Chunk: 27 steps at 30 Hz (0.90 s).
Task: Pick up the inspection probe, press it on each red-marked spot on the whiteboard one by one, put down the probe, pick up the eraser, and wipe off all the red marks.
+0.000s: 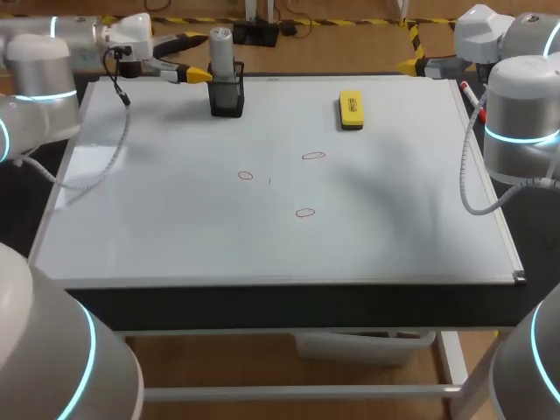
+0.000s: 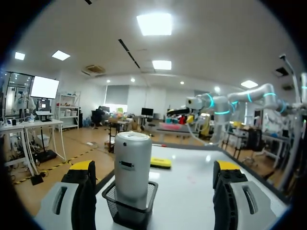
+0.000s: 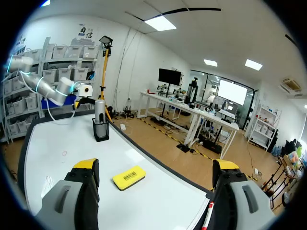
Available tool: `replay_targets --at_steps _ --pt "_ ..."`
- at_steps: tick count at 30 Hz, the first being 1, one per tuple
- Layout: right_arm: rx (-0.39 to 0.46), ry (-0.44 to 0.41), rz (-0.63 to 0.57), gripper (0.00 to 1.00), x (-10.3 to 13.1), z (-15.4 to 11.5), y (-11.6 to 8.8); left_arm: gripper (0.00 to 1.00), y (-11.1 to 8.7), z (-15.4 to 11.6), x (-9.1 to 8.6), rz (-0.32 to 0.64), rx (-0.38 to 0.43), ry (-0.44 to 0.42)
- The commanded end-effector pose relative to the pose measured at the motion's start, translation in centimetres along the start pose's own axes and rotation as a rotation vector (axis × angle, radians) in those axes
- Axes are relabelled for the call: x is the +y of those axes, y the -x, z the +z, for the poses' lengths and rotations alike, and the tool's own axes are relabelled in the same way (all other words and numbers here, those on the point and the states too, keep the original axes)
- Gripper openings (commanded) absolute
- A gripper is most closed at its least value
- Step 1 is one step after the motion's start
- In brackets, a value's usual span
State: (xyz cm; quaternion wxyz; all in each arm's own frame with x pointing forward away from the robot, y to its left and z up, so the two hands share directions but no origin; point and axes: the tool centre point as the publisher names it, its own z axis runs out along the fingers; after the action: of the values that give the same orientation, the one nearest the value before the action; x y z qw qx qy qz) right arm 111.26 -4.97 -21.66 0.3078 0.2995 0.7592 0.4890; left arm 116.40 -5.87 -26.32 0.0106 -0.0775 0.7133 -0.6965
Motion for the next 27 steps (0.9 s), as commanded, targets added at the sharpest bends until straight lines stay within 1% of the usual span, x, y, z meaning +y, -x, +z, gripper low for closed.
replay_targets --at_steps 1,5,9,20,27 --pt "0.001 -0.001 0.000 1.00 0.0 0.0 0.0 1.00 1.9 1.0 0.9 -0.004 0.247 -0.024" --pt "0.001 -0.001 0.000 1.00 0.0 0.0 0.0 1.00 3.0 1.7 1.1 -0.004 0.266 -0.030" --pt "0.001 -0.001 0.000 1.00 0.0 0.0 0.0 1.00 3.6 2.5 1.0 0.003 0.284 -0.034" --pt "0.001 -0.001 0.000 1.00 0.0 0.0 0.0 1.00 3.8 5.0 0.5 0.015 0.308 -0.032" --pt "0.001 -0.001 0.000 1.00 0.0 0.0 0.0 1.00 4.0 5.9 0.5 0.012 0.278 -0.034"
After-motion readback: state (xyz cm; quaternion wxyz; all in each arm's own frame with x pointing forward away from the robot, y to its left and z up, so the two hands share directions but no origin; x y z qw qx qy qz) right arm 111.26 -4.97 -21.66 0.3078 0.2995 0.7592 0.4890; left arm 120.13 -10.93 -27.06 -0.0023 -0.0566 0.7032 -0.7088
